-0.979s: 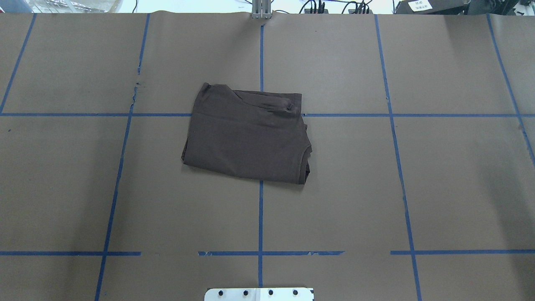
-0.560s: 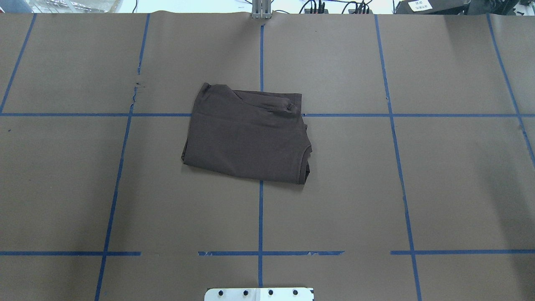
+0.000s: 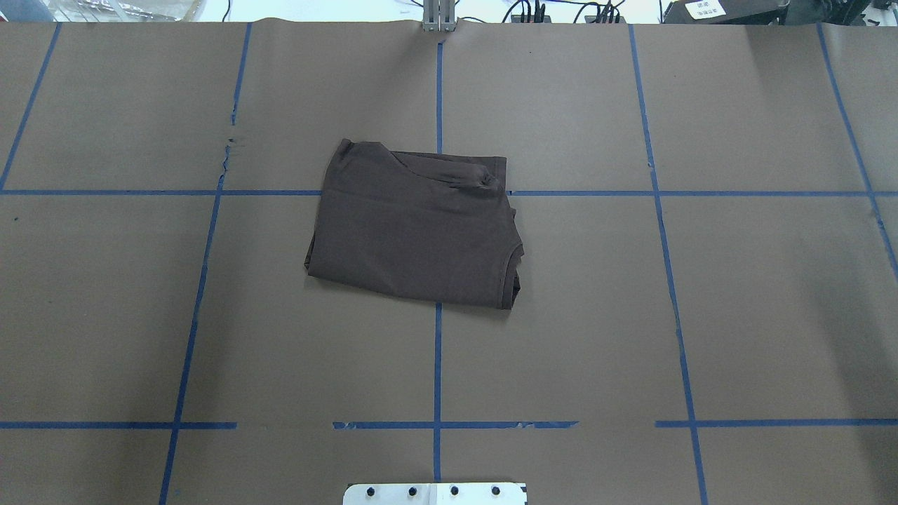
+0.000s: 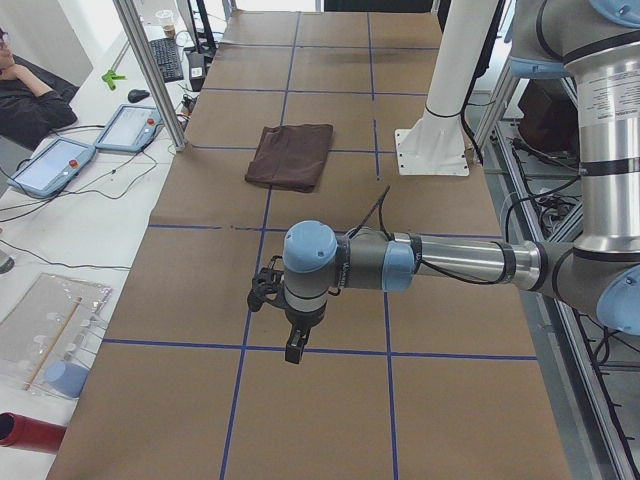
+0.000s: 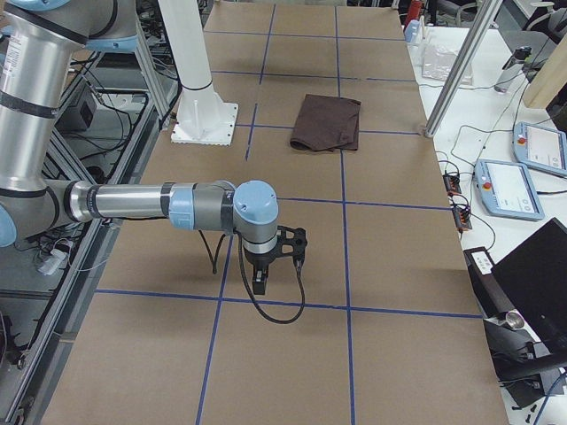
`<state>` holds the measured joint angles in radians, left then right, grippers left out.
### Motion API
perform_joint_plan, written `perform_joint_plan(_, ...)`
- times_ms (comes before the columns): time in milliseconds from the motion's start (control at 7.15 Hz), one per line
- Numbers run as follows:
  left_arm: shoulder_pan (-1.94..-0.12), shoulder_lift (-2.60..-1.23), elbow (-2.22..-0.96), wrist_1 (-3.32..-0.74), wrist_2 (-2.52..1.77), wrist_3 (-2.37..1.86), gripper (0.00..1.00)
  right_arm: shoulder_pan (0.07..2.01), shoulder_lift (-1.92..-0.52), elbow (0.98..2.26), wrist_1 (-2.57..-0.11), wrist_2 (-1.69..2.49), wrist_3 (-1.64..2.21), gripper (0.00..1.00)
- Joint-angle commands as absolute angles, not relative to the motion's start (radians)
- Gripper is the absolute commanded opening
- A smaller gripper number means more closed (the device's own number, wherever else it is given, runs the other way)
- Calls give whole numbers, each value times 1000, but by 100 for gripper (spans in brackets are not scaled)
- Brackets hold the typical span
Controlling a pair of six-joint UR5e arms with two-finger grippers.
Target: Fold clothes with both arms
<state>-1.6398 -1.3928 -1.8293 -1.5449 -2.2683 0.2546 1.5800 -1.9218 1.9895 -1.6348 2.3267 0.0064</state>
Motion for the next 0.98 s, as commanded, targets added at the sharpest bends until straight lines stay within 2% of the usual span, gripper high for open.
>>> perform_joint_plan(0,-1640,-1391,-1830,-1542,-2275,255,100,1580,-1921,1990,-1634,2326,8,100)
perform_joint_plan(839,-1640,-1390,-1825,-1534,-2276,256,100,1580,-1913,1988,-1632,2319,-2,100)
